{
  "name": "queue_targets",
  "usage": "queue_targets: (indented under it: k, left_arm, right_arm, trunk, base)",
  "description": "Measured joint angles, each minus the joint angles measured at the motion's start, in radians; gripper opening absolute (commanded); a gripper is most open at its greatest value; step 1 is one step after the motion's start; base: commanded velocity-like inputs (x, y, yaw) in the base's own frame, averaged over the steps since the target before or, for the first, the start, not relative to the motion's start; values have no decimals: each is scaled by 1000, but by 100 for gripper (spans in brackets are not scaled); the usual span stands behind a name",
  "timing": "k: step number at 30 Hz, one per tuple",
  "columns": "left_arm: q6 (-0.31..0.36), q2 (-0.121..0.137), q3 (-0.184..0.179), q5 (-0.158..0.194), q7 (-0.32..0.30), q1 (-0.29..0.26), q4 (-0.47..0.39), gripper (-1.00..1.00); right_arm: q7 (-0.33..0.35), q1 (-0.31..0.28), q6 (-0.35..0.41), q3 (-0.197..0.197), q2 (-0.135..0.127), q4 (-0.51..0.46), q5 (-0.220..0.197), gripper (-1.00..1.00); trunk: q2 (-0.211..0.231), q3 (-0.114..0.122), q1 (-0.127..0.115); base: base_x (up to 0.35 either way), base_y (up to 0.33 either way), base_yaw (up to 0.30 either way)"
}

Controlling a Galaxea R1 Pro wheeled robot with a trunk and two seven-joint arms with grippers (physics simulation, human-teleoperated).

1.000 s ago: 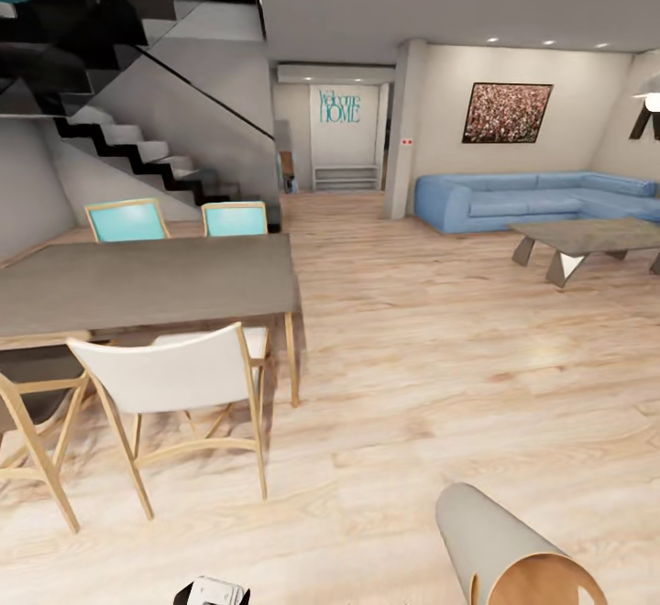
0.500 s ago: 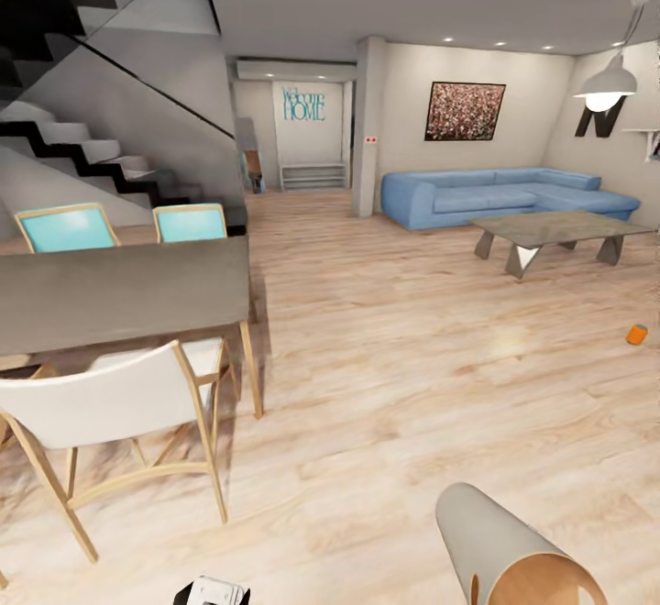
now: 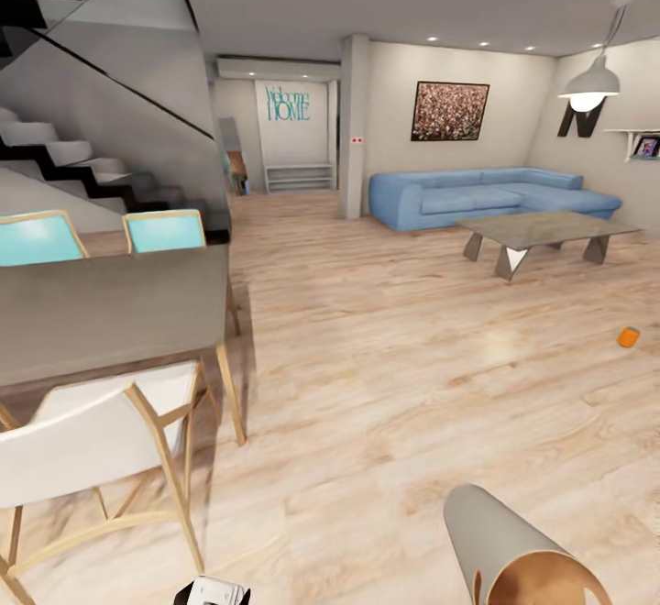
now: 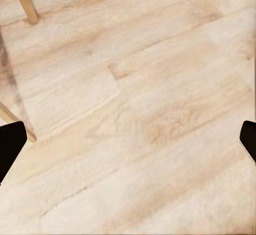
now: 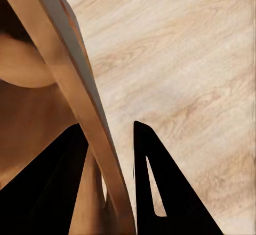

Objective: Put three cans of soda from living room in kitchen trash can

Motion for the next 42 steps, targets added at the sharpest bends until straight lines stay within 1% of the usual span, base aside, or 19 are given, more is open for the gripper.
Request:
queue_targets:
  k: [31, 42]
  left_arm:
    - [0, 0, -1, 0, 0, 0, 0, 100]
    - [0, 0, -1, 0, 0, 0, 0, 100]
  right_arm:
    - [-5, 0, 0, 0, 1, 0, 1, -100]
    - [-7, 0, 0, -1, 2, 0, 1, -100]
  trunk:
    - [0, 13, 0]
    - [0, 15, 0]
  base:
    - [285, -147, -248]
    - [269, -173, -198]
